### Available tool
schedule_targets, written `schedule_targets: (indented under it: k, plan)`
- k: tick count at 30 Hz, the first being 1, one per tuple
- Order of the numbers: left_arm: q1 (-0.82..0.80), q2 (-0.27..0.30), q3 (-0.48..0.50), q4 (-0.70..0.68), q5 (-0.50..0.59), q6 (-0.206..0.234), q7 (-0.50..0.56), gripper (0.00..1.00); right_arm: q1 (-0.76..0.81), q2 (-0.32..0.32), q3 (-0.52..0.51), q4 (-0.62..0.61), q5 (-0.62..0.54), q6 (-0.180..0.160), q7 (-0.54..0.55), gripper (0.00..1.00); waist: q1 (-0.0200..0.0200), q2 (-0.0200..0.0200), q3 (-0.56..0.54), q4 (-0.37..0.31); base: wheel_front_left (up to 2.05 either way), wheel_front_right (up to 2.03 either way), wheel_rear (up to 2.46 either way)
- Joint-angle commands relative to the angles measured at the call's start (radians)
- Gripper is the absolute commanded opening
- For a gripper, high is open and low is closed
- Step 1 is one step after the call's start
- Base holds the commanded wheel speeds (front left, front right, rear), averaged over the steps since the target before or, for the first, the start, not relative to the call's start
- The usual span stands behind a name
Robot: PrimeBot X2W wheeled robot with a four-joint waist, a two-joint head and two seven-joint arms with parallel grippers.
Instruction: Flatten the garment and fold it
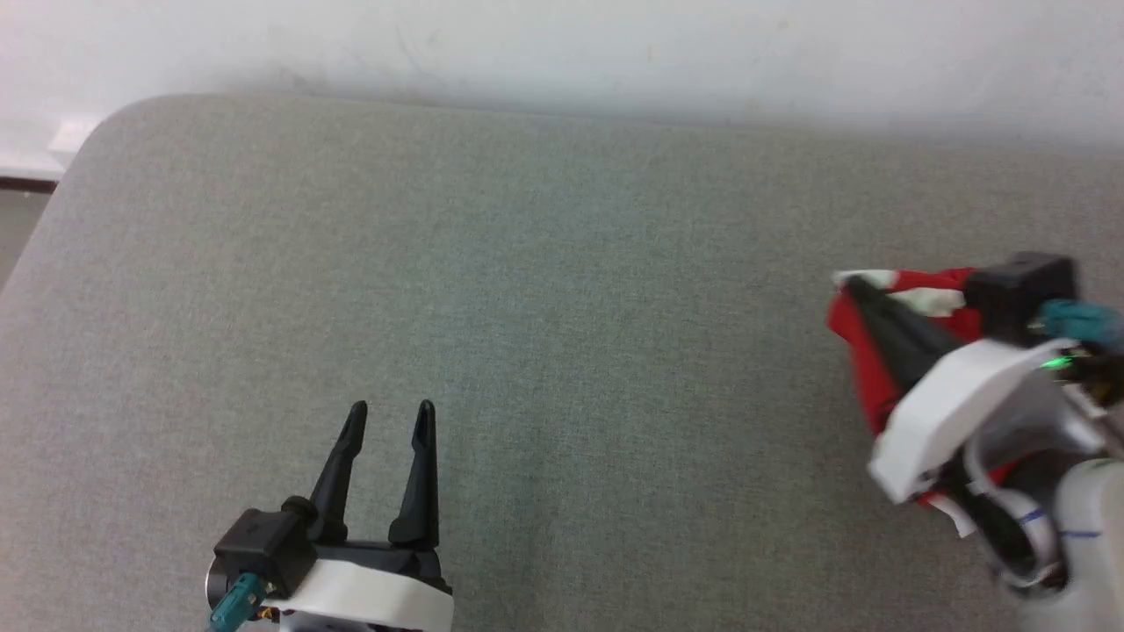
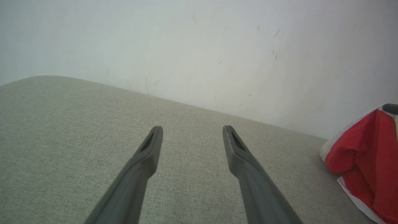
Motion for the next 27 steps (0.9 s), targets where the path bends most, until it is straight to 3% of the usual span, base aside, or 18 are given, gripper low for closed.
schedule_targets:
  k: [1, 9, 12, 14, 15, 16, 21, 27]
  plan:
    - [-0.003, -0.005, 0.002, 0.003, -0.006, -0.004, -0.005, 1.00, -0.014, 0.028, 0.049, -0.033, 0.035, -0.001, 0.006, 0.00, 0.0000, 0.0000, -0.030, -0.015, 0.00, 0.00, 0.00]
    - [0.016, -0.005, 0.009, 0.001, -0.003, -0.007, -0.005, 1.00, 0.138, 0.060, 0.385, -0.093, 0.210, -0.001, 0.129, 0.00, 0.0000, 0.0000, -0.046, 0.002, 0.00, 0.00, 0.00]
    - [0.025, -0.005, 0.007, 0.005, -0.006, -0.008, -0.005, 1.00, 0.209, 0.008, 0.469, -0.076, 0.266, -0.001, 0.215, 0.00, 0.0000, 0.0000, -0.044, 0.016, 0.00, 0.00, 0.00]
    - [0.030, -0.005, 0.005, 0.009, -0.009, -0.009, -0.005, 1.00, 0.232, -0.054, 0.514, -0.069, 0.288, -0.001, 0.285, 0.35, 0.0000, 0.0000, -0.043, 0.022, 0.00, 0.00, 0.00]
    - [0.032, -0.005, 0.003, 0.011, -0.009, -0.010, -0.005, 1.00, 0.237, -0.075, 0.515, -0.070, 0.292, -0.001, 0.298, 0.59, 0.0000, 0.0000, -0.043, 0.025, 0.00, 0.00, 0.00]
    - [0.033, -0.005, 0.002, 0.013, -0.010, -0.011, -0.005, 1.00, 0.238, -0.088, 0.506, -0.072, 0.288, -0.001, 0.297, 1.00, 0.0000, 0.0000, -0.044, 0.027, 0.00, 0.00, 0.00]
    - [0.036, -0.005, -0.003, 0.028, -0.013, -0.013, -0.005, 1.00, 0.222, -0.056, 0.417, -0.103, 0.277, -0.001, 0.197, 1.00, 0.0000, 0.0000, -0.061, 0.035, 0.00, 0.00, 0.00]
    - [0.043, -0.005, -0.007, 0.030, -0.012, -0.014, -0.005, 1.00, 0.190, 0.031, 0.190, -0.114, 0.144, -0.001, 0.046, 1.00, 0.0000, 0.0000, -0.075, 0.035, 0.00, 0.00, 0.00]
